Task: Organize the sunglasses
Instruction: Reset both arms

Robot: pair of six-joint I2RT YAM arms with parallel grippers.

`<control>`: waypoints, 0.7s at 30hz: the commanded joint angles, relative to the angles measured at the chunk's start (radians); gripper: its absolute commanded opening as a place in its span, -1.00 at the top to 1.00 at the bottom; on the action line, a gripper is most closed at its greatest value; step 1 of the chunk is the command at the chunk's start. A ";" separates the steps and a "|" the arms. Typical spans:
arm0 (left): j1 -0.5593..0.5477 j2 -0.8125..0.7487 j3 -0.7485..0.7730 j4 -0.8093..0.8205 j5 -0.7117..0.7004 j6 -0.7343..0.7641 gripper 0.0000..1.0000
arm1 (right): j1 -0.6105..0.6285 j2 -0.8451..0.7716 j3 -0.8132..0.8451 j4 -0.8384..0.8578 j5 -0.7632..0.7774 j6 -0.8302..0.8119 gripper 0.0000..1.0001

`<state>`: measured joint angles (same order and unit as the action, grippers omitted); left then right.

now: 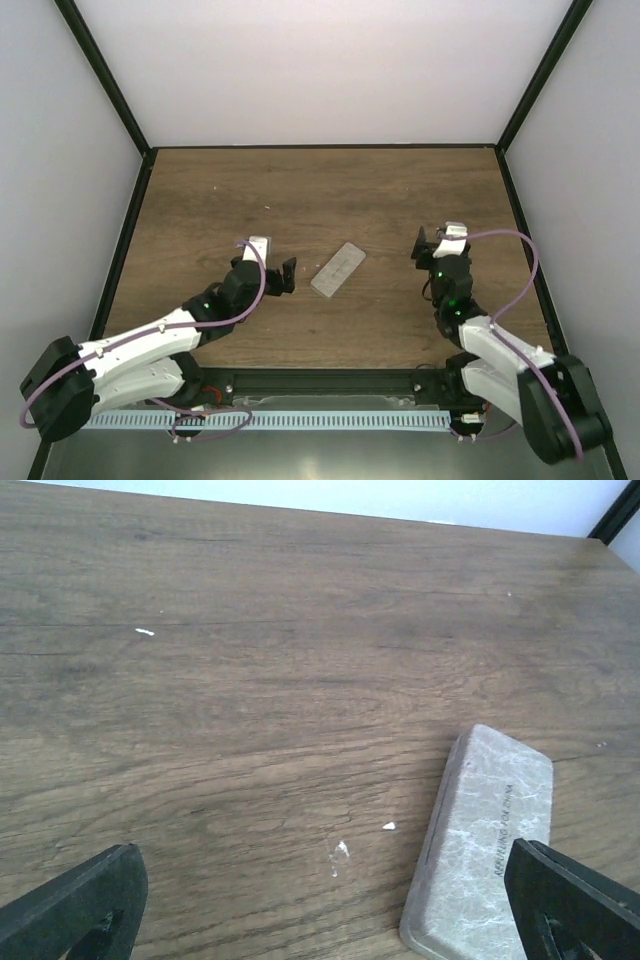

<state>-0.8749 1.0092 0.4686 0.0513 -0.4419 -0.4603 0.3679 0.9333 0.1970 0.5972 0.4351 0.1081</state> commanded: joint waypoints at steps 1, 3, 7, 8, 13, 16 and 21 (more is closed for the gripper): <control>0.008 -0.017 -0.008 -0.008 -0.046 0.021 -1.00 | -0.149 0.166 0.042 0.229 -0.171 -0.029 -0.56; 0.007 -0.020 -0.008 -0.009 -0.066 0.027 -1.00 | -0.182 0.272 0.062 0.299 -0.173 -0.034 -0.58; 0.007 -0.060 -0.053 0.027 -0.114 0.056 -1.00 | -0.208 0.426 0.092 0.415 -0.174 -0.095 -0.61; 0.008 -0.079 -0.071 0.052 -0.124 0.066 -1.00 | -0.214 0.449 0.095 0.447 -0.172 -0.104 -0.62; 0.008 -0.160 -0.097 0.094 -0.169 0.148 -0.97 | -0.269 0.522 0.091 0.505 -0.214 -0.059 -0.66; 0.008 -0.151 -0.040 0.053 -0.288 0.219 -0.97 | -0.286 0.563 0.072 0.564 -0.254 -0.057 -0.75; 0.145 -0.040 0.044 0.077 -0.403 0.291 -1.00 | -0.290 0.592 0.001 0.712 -0.280 -0.068 -0.95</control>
<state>-0.8436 0.8986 0.4400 0.0940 -0.7414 -0.2417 0.0860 1.5116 0.2413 1.1500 0.1875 0.0536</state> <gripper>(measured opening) 0.999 0.952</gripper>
